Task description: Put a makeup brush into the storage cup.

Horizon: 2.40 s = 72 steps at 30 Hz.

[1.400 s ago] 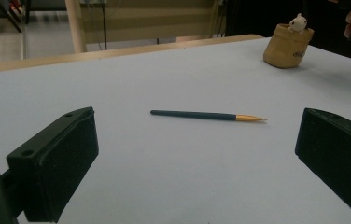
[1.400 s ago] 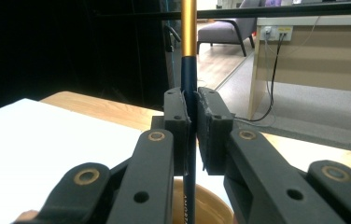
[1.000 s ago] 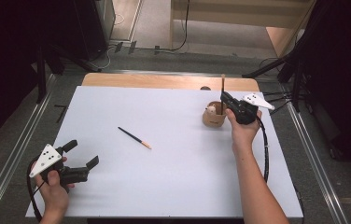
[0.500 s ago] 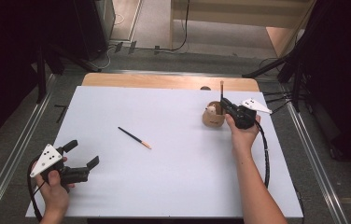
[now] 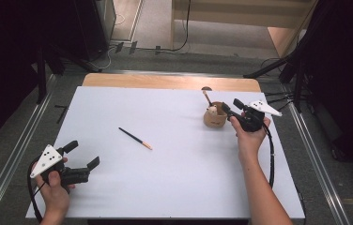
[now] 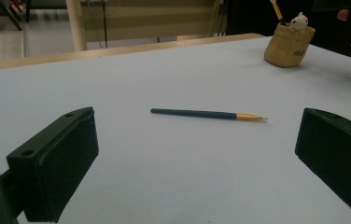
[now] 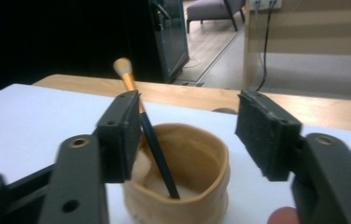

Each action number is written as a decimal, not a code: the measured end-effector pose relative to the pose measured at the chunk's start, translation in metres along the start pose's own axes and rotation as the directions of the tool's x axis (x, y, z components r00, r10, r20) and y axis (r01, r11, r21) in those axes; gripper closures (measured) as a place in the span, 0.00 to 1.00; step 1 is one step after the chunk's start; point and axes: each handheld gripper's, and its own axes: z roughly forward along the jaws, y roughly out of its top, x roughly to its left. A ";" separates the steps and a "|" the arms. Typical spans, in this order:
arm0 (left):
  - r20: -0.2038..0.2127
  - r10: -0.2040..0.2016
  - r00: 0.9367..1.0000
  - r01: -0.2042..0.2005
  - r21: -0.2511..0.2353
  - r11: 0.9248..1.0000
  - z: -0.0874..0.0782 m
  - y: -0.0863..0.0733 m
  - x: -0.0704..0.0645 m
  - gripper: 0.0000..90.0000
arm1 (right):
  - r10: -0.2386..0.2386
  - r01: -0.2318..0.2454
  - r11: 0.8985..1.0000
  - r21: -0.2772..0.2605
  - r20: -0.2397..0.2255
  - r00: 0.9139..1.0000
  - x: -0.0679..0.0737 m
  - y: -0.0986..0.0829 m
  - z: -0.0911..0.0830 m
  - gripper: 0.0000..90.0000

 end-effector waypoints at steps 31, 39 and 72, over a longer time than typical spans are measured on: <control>0.000 0.008 1.000 -0.008 0.005 1.000 0.001 0.000 -0.002 0.00 | -0.083 0.083 0.997 0.002 -0.060 0.995 0.005 -0.034 -0.095 0.00; 0.008 0.011 1.000 -0.011 -0.003 1.000 0.000 0.001 -0.003 0.00 | -0.074 0.073 0.997 -0.013 -0.073 0.995 0.001 -0.046 -0.118 0.00; 0.010 0.018 1.000 -0.018 -0.011 1.000 -0.002 0.000 -0.009 0.00 | -0.063 0.063 0.998 -0.031 -0.004 0.998 -0.017 -0.063 -0.172 0.00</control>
